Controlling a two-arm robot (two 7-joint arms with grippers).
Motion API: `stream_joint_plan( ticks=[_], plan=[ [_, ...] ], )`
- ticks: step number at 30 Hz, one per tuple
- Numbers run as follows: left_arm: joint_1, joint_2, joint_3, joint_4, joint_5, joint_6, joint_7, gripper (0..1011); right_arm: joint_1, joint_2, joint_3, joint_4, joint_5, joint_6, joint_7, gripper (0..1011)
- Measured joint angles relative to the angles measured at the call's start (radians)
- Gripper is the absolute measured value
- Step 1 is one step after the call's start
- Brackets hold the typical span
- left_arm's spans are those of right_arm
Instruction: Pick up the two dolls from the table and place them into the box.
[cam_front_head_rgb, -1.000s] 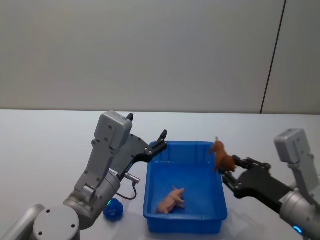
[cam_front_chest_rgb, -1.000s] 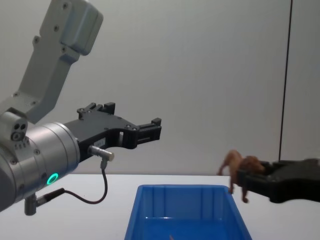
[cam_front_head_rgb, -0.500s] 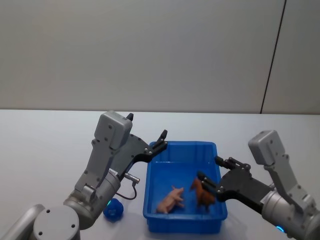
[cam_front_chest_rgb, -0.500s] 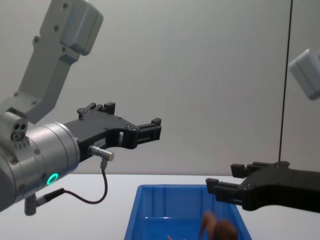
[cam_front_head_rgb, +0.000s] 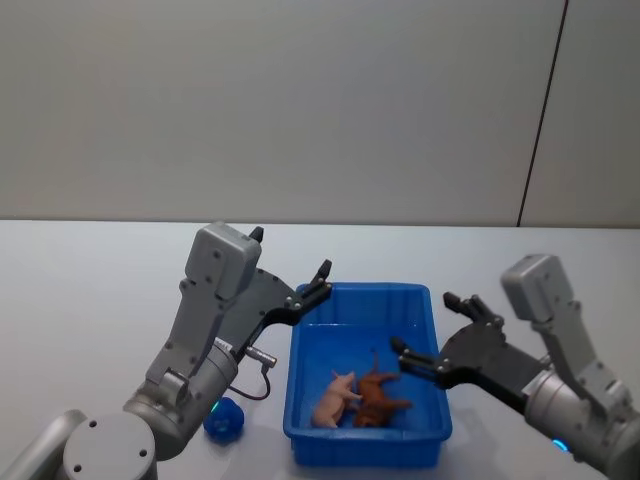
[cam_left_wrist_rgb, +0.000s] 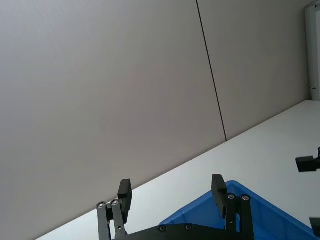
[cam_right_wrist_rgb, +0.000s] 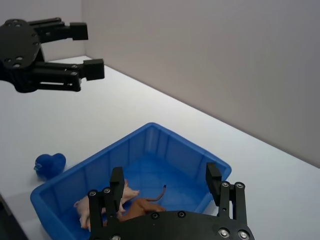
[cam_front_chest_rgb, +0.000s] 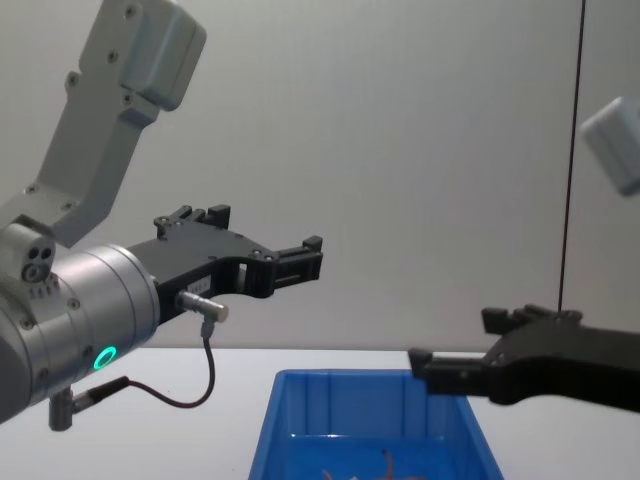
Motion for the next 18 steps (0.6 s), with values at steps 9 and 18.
stream_joint_plan(
  ticks=[9, 18],
  plan=[
    [0.0, 0.0, 0.0, 0.0, 0.0, 0.0, 0.0, 1001, -0.015, 0.04, 0.037, -0.003, 0.059, -0.038, -0.001, 1001],
    [0.0, 0.0, 0.0, 0.0, 0.0, 0.0, 0.0, 1001, -0.033, 0.085, 0.076, 0.005, 0.111, -0.051, -0.007, 1001]
  ],
)
